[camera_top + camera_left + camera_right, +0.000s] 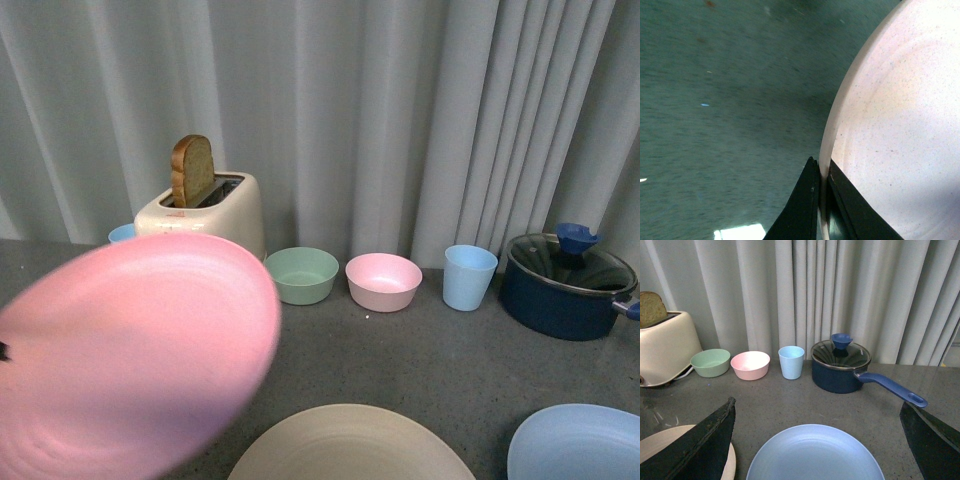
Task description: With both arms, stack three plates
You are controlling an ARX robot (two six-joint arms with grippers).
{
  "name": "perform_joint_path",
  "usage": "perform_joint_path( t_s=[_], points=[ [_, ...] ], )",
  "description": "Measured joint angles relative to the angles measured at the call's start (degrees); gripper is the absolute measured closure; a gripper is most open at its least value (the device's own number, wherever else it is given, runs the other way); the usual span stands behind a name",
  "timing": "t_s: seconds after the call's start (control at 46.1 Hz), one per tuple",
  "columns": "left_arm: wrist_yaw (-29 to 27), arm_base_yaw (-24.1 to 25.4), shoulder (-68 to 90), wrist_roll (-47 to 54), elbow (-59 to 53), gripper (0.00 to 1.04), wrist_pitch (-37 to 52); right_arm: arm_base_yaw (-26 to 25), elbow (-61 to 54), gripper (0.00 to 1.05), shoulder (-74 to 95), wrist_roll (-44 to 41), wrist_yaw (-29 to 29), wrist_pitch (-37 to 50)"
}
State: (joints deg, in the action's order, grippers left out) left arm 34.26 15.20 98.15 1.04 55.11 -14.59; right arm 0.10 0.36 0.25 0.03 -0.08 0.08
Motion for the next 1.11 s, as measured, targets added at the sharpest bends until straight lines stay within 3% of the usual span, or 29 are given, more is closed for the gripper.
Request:
perform_joint_path(
  t_s=[0.087, 0.195, 0.456, 0.673, 0.955, 1.107],
  points=[
    [-2.25, -9.97, -0.96, -4.46, -4.55, 1.01, 4.72, 0.0, 0.0, 0.07, 0.0, 0.0, 0.0, 0.0],
    [-4.55, -17.7, -0.81, -7.5, -6.56, 1.01, 7.63, 0.0, 0.0, 0.07, 0.0, 0.0, 0.0, 0.0],
    [-10.36, -29.2, 2.54, -11.8, -6.95, 1.01, 10.91, 0.0, 0.0, 0.07, 0.0, 0.0, 0.0, 0.0],
    [-15.17, -32.37, 7.48, -13.73, -5.53, 1.01, 11.65, 0.0, 0.0, 0.07, 0.0, 0.0, 0.0, 0.0],
    [-15.28, -32.61, 8.79, -14.38, -2.67, 1.01, 11.54, 0.0, 0.0, 0.07, 0.0, 0.0, 0.0, 0.0],
    [-15.85, -32.68, 8.79, -14.67, -2.71, 0.81, 11.74, 0.0, 0.0, 0.07, 0.0, 0.0, -0.02, 0.0]
  ],
)
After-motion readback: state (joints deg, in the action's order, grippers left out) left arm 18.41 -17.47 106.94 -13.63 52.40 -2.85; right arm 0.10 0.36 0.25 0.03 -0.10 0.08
